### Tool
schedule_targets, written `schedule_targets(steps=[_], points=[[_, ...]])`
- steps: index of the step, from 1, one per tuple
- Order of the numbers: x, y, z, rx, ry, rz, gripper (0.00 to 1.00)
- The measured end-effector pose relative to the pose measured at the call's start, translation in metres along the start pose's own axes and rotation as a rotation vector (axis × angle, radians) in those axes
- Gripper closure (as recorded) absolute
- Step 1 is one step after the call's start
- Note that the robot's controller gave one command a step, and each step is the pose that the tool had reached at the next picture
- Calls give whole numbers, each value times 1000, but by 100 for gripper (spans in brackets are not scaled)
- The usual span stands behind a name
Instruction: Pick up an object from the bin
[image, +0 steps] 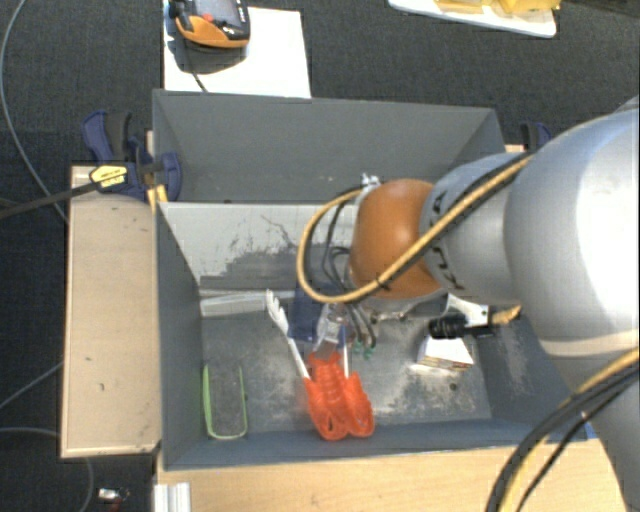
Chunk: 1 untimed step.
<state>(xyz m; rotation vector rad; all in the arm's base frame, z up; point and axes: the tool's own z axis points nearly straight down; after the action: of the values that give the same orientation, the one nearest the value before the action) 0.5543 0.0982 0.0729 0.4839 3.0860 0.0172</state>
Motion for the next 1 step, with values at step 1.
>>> schedule_targets(steps=[1], points=[[0, 0, 0, 0, 0, 3, 100]])
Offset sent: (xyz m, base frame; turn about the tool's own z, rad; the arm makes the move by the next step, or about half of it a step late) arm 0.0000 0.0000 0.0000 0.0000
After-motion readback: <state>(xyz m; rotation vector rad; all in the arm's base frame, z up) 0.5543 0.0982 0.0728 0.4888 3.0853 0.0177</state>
